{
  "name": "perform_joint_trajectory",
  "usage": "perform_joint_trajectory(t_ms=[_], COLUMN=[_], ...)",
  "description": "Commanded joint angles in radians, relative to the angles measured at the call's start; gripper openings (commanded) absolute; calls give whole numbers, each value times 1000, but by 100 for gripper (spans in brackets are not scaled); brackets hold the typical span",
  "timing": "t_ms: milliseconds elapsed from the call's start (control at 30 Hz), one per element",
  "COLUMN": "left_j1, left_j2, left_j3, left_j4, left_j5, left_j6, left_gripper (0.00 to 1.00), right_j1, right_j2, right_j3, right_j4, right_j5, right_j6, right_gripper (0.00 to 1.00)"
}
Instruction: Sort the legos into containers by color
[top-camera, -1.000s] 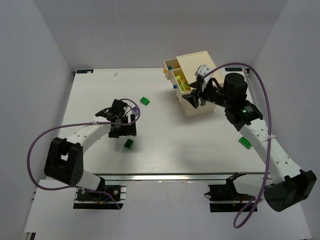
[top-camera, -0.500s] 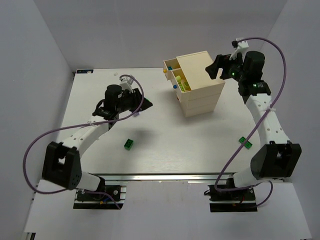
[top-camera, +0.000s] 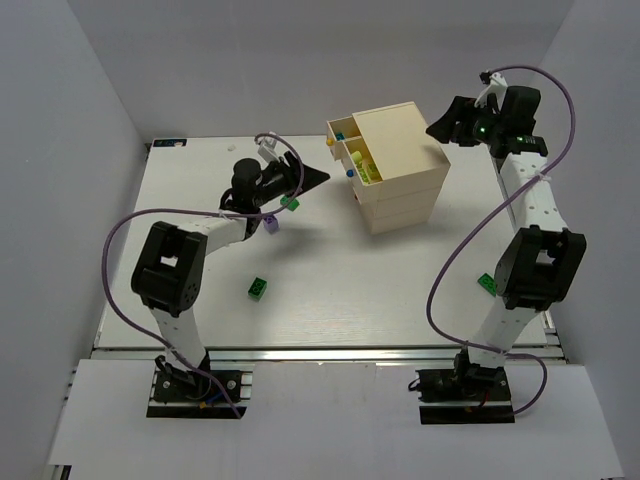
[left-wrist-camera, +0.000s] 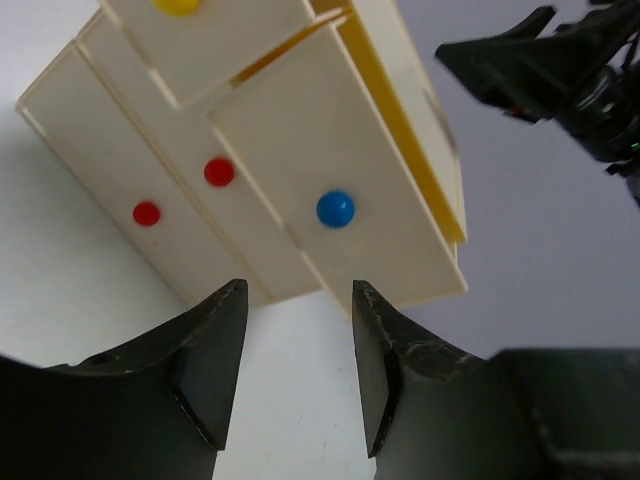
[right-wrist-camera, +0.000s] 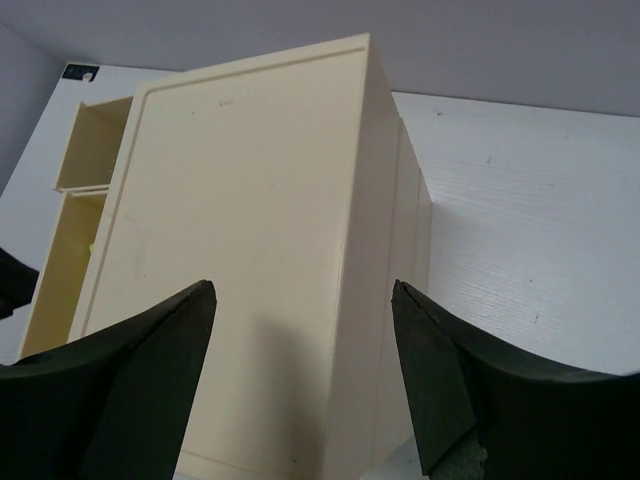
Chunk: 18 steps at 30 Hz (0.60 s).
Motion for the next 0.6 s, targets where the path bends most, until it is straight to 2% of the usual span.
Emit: perform_joint_trajectory(t_ms=[0, 167, 367, 567], left_j1=[-16, -35, -72, -104], left_j2=[54, 173, 233, 282], left_j3=[93, 190, 280, 363], left_j4=[182, 213, 190, 135], left_j5=[25, 53, 61, 24], left_j6=[-103, -161, -169, -168], left_gripper=[56, 58, 58, 54], right_j1=[-12, -22, -26, -26], right_j2=[35, 90, 112, 116], right_j3=[57, 52, 34, 16], right_j4=[-25, -11, 3, 0], right_j5=[-93, -209, -258, -297], right_j6=[17, 44, 54, 57], right_gripper=[75, 69, 63, 49])
